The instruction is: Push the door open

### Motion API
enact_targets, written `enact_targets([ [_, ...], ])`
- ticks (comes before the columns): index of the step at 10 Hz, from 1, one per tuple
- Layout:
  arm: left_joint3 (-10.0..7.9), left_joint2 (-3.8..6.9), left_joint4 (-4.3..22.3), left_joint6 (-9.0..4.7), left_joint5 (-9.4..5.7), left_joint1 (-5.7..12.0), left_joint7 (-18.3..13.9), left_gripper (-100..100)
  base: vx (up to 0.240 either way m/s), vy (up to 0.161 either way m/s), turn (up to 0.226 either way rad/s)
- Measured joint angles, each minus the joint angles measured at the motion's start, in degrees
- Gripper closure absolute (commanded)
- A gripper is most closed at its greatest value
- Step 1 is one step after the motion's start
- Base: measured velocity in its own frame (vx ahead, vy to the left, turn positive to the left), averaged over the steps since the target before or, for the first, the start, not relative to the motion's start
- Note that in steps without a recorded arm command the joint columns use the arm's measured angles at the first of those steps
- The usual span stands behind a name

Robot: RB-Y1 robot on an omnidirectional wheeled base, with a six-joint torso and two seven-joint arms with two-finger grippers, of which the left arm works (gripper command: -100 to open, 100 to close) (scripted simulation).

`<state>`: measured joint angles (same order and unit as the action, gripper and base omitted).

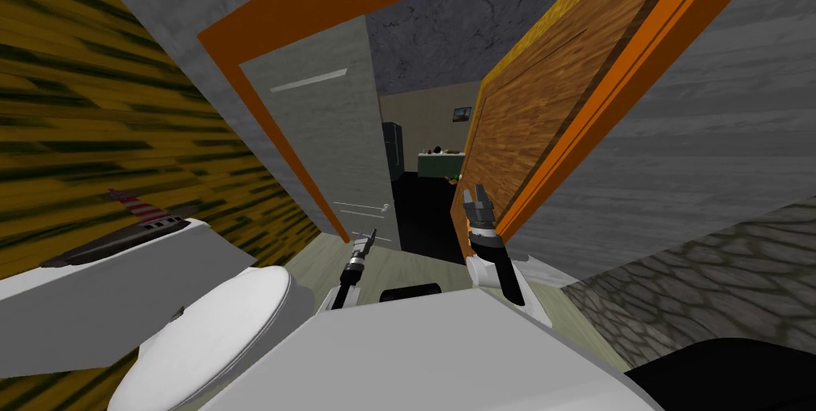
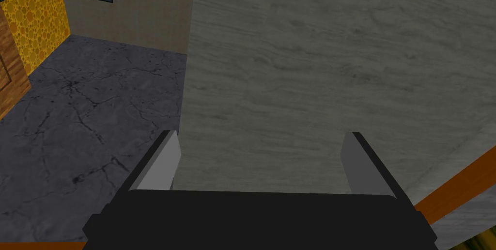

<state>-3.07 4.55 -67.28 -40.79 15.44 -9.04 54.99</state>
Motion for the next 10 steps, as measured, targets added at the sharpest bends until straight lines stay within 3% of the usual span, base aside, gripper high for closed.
enact_targets([
  [10,0.08,-0.61,12.46,-3.48,4.39,4.0,12.16,-100,0.05,0.053,-0.071],
])
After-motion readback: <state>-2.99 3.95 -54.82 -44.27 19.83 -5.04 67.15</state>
